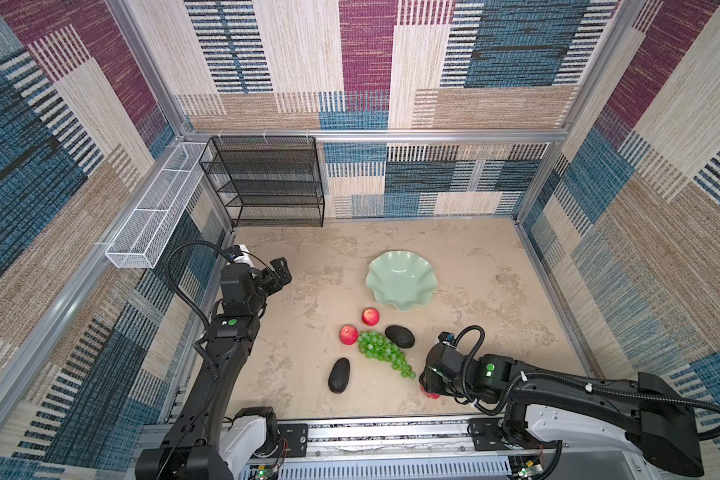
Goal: Place and organize the fake fruits in the fruit bowl
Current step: 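Carry the red apple with the right gripper and drop it into the green bowl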
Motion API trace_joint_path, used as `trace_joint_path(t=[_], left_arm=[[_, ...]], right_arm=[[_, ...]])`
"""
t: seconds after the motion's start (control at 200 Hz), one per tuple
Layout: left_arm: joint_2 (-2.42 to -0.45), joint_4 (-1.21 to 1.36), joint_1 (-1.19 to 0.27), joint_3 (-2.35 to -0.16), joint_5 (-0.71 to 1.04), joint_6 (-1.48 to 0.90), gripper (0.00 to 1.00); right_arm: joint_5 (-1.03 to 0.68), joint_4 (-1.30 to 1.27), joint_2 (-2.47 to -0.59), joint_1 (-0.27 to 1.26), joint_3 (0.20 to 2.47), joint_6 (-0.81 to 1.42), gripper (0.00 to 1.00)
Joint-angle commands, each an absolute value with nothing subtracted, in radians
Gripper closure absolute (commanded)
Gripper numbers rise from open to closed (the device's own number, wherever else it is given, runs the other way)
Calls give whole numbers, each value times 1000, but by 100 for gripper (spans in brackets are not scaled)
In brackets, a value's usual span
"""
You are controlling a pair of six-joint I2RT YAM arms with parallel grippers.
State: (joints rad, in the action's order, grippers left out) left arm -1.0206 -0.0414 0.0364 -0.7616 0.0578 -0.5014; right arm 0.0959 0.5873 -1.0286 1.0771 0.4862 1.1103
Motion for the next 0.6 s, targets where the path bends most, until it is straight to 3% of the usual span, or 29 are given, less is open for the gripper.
trace_joint_path(t=[0.0, 0.255, 0.466, 0.596], left_arm=[[-1018, -34, 38, -757, 54, -516, 2], [-1013, -44, 38, -755, 92, -530, 3], [-1033, -173, 38, -777, 191, -560, 6], [-1012, -251, 37, -767, 284, -571, 8]], right_arm=[[149, 622, -1005, 1078, 540, 1117, 50], [340, 594, -1010, 1033, 789, 950, 52], [301, 214, -1204, 838, 853, 650, 51], [306, 123, -1380, 777, 954, 508, 50]])
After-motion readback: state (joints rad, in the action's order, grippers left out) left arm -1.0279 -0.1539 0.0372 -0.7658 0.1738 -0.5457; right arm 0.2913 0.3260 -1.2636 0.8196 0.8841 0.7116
